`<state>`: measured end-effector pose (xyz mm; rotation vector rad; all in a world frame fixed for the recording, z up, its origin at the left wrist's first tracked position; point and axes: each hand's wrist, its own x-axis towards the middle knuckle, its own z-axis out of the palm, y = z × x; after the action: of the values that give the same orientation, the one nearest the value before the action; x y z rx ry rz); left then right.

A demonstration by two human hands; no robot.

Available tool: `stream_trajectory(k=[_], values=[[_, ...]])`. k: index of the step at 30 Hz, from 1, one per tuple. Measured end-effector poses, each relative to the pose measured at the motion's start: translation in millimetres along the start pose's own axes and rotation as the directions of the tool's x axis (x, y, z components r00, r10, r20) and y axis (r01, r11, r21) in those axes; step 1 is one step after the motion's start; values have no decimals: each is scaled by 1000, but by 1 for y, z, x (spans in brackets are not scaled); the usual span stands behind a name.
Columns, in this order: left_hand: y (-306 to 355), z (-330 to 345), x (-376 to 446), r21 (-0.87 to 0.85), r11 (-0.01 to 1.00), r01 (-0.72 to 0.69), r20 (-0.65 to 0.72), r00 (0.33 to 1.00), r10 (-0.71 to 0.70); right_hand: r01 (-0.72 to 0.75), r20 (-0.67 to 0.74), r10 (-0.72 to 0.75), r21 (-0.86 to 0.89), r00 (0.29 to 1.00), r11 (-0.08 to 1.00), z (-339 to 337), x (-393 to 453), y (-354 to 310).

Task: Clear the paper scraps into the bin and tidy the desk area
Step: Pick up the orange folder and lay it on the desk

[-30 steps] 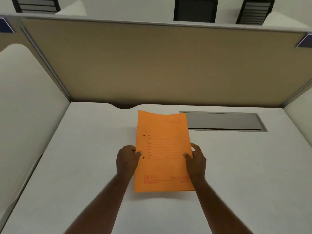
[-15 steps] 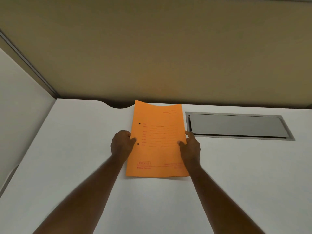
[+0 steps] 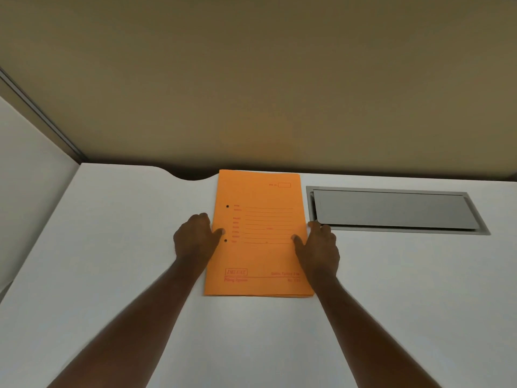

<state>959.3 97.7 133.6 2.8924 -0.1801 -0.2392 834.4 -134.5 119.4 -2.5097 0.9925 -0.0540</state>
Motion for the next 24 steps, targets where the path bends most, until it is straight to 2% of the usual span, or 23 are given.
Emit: stream_trajectory(k=[3,6,8,15,24], values=[[-1,-3,-10,47,985,-165,-57,984,167,177,-56,-186,-132,981,975,-4,-8,0],[-5,-6,-25,157,921,-358,-36,929,367,340,-27,-349,-168,937,925,-11,-22,-4],[-8,-12,-41,168,891,-421,-41,901,433,411,-36,-425,-197,904,890,-17,-37,-8],[-48,-38,-126,174,882,-439,-58,889,454,485,26,-492,-213,870,848,-43,-124,-21],[-130,-88,-296,146,872,-468,-123,866,485,531,14,-547,-260,837,806,-79,-322,-27]])
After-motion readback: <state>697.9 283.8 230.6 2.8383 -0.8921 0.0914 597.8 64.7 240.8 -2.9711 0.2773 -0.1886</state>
